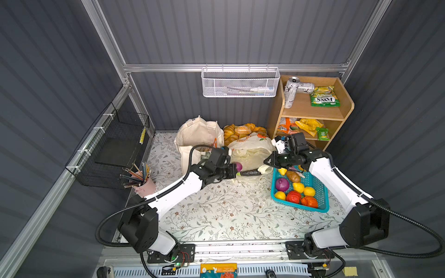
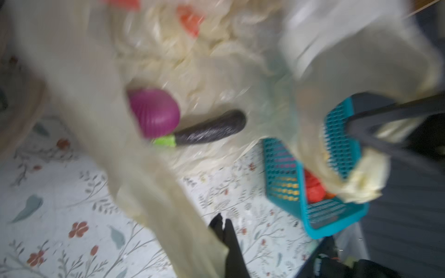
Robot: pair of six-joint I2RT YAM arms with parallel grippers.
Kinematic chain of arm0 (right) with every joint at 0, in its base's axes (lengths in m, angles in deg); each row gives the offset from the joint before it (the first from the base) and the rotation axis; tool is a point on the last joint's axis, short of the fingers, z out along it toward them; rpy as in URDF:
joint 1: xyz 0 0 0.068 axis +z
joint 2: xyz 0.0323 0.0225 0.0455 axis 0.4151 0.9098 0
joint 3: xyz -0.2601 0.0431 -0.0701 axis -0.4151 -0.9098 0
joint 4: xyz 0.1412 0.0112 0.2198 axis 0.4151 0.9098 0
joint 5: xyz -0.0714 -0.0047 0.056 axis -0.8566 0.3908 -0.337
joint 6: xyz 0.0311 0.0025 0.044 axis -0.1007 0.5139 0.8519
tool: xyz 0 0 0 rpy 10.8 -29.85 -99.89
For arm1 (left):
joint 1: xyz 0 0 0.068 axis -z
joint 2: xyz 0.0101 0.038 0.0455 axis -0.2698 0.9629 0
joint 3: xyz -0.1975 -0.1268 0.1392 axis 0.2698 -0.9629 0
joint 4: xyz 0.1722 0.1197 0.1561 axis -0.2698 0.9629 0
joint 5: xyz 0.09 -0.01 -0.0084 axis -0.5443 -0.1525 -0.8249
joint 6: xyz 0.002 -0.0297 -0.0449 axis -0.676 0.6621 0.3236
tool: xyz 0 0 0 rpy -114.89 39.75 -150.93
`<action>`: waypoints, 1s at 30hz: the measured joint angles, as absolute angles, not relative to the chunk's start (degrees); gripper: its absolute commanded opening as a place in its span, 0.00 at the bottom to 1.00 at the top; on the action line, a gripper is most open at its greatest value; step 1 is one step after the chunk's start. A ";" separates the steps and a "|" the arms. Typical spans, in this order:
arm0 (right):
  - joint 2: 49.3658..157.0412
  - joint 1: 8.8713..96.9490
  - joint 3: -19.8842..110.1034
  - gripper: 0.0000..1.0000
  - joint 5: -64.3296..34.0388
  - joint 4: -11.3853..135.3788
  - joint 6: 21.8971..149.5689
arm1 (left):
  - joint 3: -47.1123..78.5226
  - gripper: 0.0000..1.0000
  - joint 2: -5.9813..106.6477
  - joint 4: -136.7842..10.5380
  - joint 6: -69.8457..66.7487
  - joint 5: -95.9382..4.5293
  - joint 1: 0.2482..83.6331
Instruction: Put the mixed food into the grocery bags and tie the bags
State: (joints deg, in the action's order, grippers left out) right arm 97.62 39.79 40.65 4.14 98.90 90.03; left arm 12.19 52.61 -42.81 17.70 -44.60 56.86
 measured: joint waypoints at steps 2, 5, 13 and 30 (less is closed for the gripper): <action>97.03 39.79 42.60 0.01 4.91 99.71 90.05 | 19.32 0.00 51.54 -42.70 18.40 -43.07 56.88; 95.04 39.79 45.20 0.02 6.09 100.45 90.19 | 26.77 0.00 49.95 -42.61 19.23 -41.62 56.88; 95.78 38.53 48.21 0.09 7.84 99.99 91.82 | 29.59 0.00 51.65 -40.79 20.32 -42.76 56.82; 87.41 40.93 50.23 0.70 2.64 98.90 92.87 | 22.64 0.00 55.21 -40.38 23.32 -44.97 55.03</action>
